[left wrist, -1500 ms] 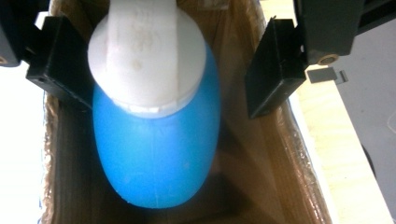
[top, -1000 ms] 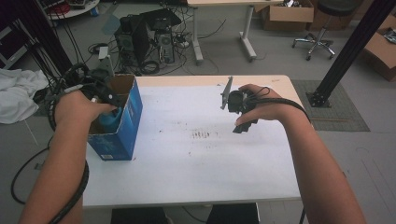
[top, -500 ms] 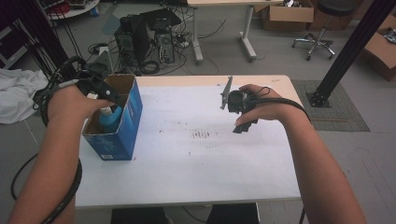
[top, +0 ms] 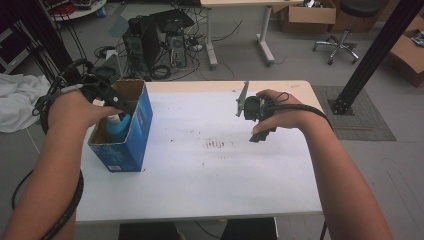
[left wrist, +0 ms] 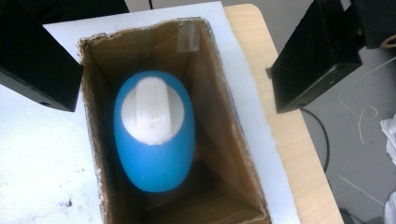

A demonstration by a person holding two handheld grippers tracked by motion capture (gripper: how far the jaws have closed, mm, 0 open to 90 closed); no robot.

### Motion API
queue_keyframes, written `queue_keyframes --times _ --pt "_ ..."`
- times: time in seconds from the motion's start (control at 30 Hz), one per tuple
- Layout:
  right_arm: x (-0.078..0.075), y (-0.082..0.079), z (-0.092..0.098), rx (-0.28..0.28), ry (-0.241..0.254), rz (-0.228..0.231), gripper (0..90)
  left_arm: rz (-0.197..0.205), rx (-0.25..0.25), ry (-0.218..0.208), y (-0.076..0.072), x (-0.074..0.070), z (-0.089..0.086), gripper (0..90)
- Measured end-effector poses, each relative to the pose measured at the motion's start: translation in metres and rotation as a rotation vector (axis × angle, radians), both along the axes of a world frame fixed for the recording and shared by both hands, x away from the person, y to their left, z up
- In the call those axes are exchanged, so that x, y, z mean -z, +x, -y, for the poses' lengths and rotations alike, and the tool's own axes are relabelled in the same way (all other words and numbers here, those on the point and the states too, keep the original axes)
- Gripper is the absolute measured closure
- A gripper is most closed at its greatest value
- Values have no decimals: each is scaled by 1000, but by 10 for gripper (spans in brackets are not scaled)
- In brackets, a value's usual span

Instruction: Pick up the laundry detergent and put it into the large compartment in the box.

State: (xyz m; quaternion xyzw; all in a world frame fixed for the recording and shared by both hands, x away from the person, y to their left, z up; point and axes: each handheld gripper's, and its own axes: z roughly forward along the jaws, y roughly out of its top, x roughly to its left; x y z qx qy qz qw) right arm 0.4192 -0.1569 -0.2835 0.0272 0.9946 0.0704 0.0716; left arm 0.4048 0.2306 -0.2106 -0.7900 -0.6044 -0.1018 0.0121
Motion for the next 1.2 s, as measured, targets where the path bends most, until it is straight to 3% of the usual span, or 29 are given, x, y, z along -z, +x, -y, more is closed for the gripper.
queue_keyframes --times 0.27,0.63,0.8,0.9,1.07,1.2 --pt "-2 -1 1 -2 -4 -3 158 10 68 2 -5 -15 11 1" --pt "-5 -1 4 1 -11 -5 159 26 256 -34 -11 -36 47 1" --pt "-5 -1 4 0 -17 -9 158 42 401 -46 -16 -45 70 1" --pt "-5 -1 4 -1 -28 -10 159 45 483 -5 -21 -51 86 1" --pt "-7 -3 4 -7 -35 -9 159 79 688 5 -33 -65 116 1" --pt "-10 -4 5 -12 -33 -6 159 75 807 15 -42 -64 136 1"
